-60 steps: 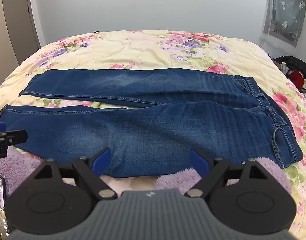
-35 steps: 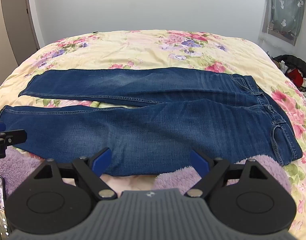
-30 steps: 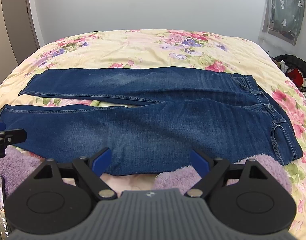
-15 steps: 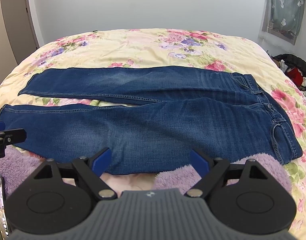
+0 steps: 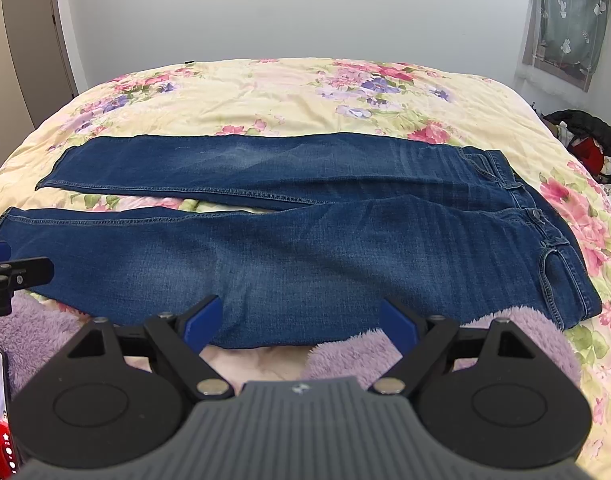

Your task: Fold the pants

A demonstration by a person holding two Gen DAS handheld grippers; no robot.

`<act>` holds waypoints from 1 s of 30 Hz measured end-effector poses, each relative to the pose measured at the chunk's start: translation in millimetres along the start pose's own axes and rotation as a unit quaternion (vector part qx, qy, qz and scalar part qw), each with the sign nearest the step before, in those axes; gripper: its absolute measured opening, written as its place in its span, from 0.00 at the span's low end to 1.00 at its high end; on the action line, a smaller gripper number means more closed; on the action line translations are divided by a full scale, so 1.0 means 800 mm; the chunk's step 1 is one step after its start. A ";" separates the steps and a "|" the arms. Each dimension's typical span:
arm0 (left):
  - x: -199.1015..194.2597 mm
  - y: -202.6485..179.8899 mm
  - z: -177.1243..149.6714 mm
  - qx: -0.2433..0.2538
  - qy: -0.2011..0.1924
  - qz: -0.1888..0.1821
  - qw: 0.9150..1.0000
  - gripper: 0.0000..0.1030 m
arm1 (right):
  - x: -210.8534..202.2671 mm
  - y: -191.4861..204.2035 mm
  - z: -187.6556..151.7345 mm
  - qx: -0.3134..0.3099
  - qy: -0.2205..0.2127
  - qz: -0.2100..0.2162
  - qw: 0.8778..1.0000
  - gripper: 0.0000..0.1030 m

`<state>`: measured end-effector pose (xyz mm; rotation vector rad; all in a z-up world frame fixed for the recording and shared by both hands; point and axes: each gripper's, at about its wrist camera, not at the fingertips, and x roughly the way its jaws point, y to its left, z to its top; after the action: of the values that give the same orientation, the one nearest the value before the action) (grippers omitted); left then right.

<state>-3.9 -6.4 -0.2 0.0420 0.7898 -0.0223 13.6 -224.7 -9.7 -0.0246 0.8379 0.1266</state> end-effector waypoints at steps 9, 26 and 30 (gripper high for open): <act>0.000 0.000 0.000 0.000 0.000 -0.001 1.000 0.81 | 0.000 0.000 0.000 0.000 0.001 -0.001 1.000 0.80; 0.003 -0.003 0.000 0.006 0.003 -0.002 1.000 0.81 | 0.004 -0.002 -0.001 -0.001 0.006 -0.006 1.000 0.80; 0.003 -0.003 0.000 0.007 0.003 -0.002 1.000 0.81 | 0.005 -0.003 -0.001 -0.003 0.007 -0.009 1.000 0.80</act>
<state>-1.9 -8.9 -1.8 0.0530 0.7958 -0.0316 15.7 -226.8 -13.5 -0.0389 0.8511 0.1118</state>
